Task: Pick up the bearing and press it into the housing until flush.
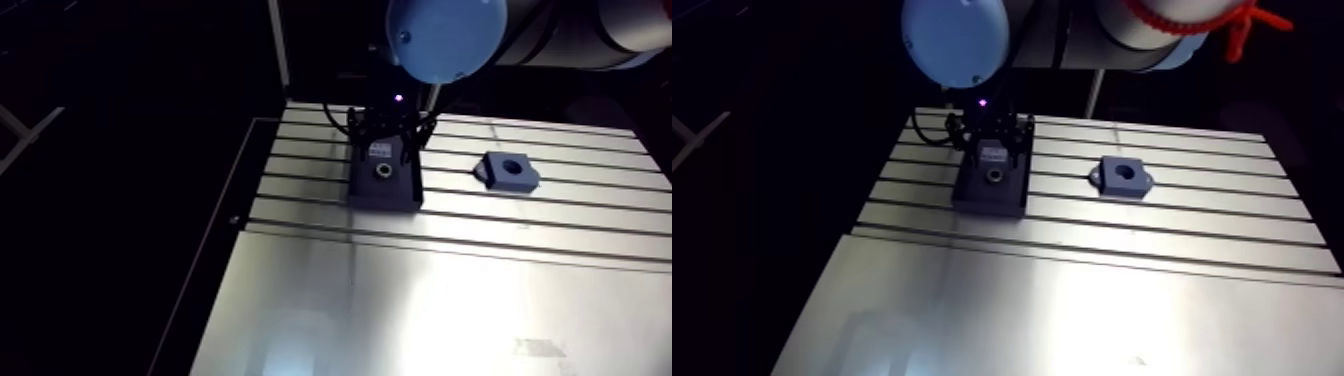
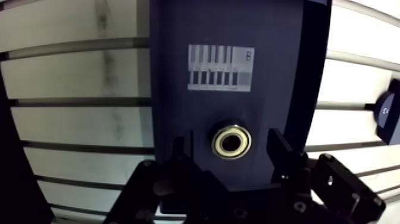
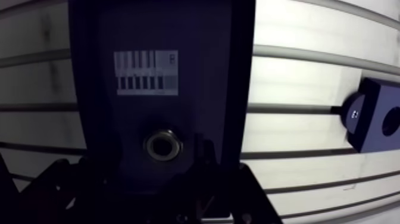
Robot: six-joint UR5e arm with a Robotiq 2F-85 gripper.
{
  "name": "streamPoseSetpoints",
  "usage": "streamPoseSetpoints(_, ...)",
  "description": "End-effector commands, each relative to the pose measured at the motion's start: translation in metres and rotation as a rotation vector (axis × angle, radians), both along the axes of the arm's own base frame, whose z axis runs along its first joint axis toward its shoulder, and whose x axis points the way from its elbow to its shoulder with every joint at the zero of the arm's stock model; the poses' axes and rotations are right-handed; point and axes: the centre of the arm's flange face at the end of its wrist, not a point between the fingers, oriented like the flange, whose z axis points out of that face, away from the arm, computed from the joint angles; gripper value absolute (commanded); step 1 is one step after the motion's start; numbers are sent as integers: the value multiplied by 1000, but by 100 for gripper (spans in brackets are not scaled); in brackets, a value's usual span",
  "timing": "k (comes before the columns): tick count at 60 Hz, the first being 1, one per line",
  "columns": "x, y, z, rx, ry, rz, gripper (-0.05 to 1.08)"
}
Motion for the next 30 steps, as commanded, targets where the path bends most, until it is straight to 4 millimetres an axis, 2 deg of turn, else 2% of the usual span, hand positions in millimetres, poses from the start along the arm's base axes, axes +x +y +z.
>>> streamPoseSetpoints(1,1,1,-3,1,-5,0,29)
streamPoseSetpoints(30,5,2,-10,4,-19,5,32)
